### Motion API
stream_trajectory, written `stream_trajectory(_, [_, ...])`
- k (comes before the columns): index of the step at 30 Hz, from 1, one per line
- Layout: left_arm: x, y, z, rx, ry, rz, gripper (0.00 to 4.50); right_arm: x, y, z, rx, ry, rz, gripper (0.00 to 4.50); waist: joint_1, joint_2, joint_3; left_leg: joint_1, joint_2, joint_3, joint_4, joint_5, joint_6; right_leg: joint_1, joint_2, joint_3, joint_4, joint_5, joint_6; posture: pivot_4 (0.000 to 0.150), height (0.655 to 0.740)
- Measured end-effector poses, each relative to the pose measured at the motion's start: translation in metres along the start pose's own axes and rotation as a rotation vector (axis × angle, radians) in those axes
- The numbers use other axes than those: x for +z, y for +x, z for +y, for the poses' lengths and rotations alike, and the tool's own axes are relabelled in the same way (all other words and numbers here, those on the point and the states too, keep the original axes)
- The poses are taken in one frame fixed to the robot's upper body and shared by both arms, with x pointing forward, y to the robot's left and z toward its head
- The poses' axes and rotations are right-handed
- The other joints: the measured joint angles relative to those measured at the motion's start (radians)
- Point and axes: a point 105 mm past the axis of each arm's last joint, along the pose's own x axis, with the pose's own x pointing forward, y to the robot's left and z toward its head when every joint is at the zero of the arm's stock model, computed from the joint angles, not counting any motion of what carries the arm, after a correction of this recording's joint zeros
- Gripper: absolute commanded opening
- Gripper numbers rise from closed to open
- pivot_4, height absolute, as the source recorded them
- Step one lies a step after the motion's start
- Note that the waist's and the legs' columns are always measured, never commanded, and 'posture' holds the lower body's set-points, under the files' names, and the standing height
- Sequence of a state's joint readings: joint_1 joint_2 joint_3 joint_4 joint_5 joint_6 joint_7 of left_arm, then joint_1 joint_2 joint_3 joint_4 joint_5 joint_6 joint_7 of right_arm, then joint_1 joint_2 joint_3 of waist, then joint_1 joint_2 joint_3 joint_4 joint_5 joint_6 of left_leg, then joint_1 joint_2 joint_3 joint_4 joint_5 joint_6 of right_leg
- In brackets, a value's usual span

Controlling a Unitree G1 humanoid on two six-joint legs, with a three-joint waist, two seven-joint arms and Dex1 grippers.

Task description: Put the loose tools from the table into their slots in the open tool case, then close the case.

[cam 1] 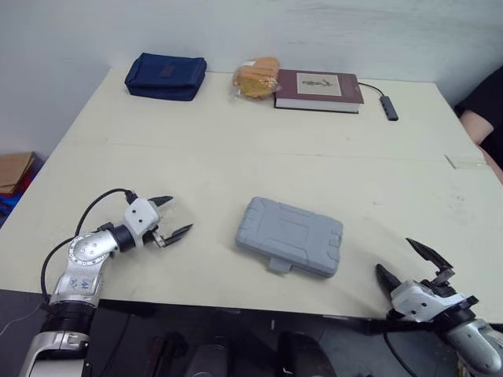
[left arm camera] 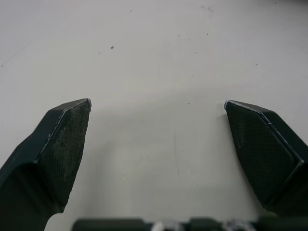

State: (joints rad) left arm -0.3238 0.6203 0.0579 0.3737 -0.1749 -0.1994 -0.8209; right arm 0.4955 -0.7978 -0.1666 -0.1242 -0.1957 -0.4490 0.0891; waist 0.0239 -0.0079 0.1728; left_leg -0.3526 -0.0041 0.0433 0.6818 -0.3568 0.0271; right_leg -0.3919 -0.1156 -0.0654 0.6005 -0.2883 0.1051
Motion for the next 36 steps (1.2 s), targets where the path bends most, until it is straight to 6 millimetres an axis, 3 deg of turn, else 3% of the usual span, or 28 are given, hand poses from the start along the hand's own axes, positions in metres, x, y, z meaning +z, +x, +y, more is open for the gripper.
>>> stream_trajectory(2, [0.017, 0.018, -0.001, -0.055, -0.027, -0.064, 3.26, 0.007, -0.004, 0.010, 0.066, 0.219, 0.010, 3.18, 0.005, 0.001, 0.001, -0.002, 0.000, -0.002, 0.001, 0.001, 0.000, 0.000, 0.000, -0.003, 0.002, 0.000, 0.000, 0.150, 0.7400])
stream_trajectory(4, [0.042, 0.040, -0.004, -0.146, -0.025, -0.124, 2.37, 0.036, -0.005, 0.029, 0.211, 0.456, -0.053, 2.26, 0.002, 0.002, 0.001, -0.003, 0.000, -0.003, 0.001, 0.001, 0.000, 0.000, 0.001, -0.004, 0.005, 0.000, 0.000, 0.150, 0.7400])
stream_trajectory(7, [0.062, 0.056, -0.009, -0.224, -0.004, -0.161, 1.09, 0.064, -0.007, 0.038, 0.339, 0.570, -0.124, 0.78, -0.011, 0.002, 0.001, 0.000, 0.000, 0.003, 0.001, 0.001, 0.000, 0.000, 0.003, -0.005, 0.006, 0.000, 0.000, 0.150, 0.7400])
stream_trajectory(9, [0.069, 0.071, -0.011, -0.245, -0.001, -0.164, 0.27, 0.070, -0.006, 0.041, 0.390, 0.609, -0.117, 0.00, -0.013, 0.001, 0.001, 0.000, 0.000, 0.004, 0.001, 0.001, 0.001, 0.000, 0.003, -0.007, 0.006, 0.001, 0.001, 0.150, 0.7400])
stream_trajectory(10, [0.077, 0.091, -0.011, -0.264, 0.005, -0.145, 0.02, 0.082, -0.006, 0.052, 0.496, 0.639, -0.114, 0.00, -0.008, 0.000, 0.002, 0.000, 0.000, 0.004, 0.002, 0.002, 0.002, -0.001, 0.004, -0.008, 0.006, 0.001, 0.002, 0.150, 0.7400])
stream_trajectory(14, [0.090, 0.127, -0.016, -0.303, 0.043, -0.114, 0.02, 0.107, -0.002, 0.070, 0.669, 0.626, -0.157, 0.00, 0.003, -0.002, 0.003, -0.003, -0.001, 0.004, 0.002, 0.001, 0.003, -0.002, 0.007, -0.008, 0.005, 0.001, 0.002, 0.150, 0.7400])
stream_trajectory(21, [0.079, 0.158, -0.041, -0.393, 0.103, -0.018, 0.02, 0.096, 0.021, 0.073, 0.675, 0.541, -0.104, 0.00, 0.003, -0.002, 0.003, -0.006, -0.003, 0.007, 0.003, 0.001, 0.005, -0.005, 0.006, -0.012, 0.002, 0.002, 0.004, 0.150, 0.7400])
stream_trajectory(27, [0.074, 0.159, -0.047, -0.439, 0.097, -0.002, 0.02, 0.094, 0.024, 0.073, 0.689, 0.495, -0.096, 0.00, 0.003, -0.003, 0.003, -0.006, -0.003, 0.007, 0.004, 0.001, 0.005, -0.004, 0.006, -0.012, 0.003, 0.002, 0.004, 0.150, 0.7400])
stream_trajectory(31, [0.071, 0.146, -0.061, -0.592, 0.137, -0.040, 0.02, 0.088, 0.022, 0.073, 0.690, 0.467, -0.088, 0.00, 0.002, -0.003, 0.003, -0.006, -0.003, 0.007, 0.004, 0.001, 0.005, -0.004, 0.006, -0.012, 0.003, 0.002, 0.004, 0.150, 0.7400])
stream_trajectory(36, [0.057, 0.129, -0.068, -0.637, 0.125, -0.079, 0.02, 0.077, 0.025, 0.065, 0.667, 0.398, -0.085, 0.00, 0.003, -0.004, 0.002, -0.004, -0.003, 0.006, 0.006, 0.001, 0.007, -0.001, 0.004, -0.012, 0.002, 0.003, 0.006, 0.150, 0.7400])
